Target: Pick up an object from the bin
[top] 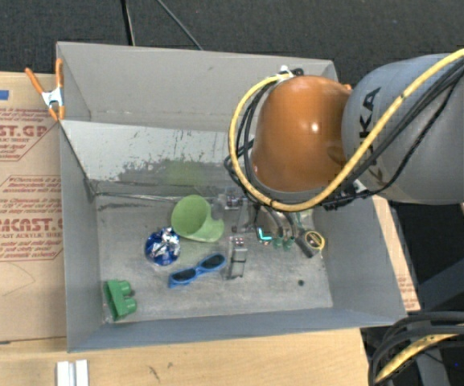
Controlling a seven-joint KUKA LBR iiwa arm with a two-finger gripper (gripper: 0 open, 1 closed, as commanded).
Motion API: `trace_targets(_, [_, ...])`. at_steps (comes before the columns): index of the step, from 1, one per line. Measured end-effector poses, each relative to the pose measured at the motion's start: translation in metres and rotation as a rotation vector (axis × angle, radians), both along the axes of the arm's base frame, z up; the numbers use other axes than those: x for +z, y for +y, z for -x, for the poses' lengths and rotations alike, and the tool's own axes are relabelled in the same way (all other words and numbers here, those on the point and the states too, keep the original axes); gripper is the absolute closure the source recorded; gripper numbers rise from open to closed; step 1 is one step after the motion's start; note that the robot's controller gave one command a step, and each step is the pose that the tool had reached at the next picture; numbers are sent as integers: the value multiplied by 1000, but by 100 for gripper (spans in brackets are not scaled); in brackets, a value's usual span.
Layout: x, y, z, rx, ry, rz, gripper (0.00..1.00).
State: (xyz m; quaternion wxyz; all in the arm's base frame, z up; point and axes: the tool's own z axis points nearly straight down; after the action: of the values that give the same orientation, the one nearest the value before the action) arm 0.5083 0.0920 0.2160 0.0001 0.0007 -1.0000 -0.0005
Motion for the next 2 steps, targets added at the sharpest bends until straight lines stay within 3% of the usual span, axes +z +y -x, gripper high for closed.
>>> trace_targets(1, [-145,35,-32,328,-15,0,0])
trace_targets(2, [-106,-9,-39,463,-5,2,0])
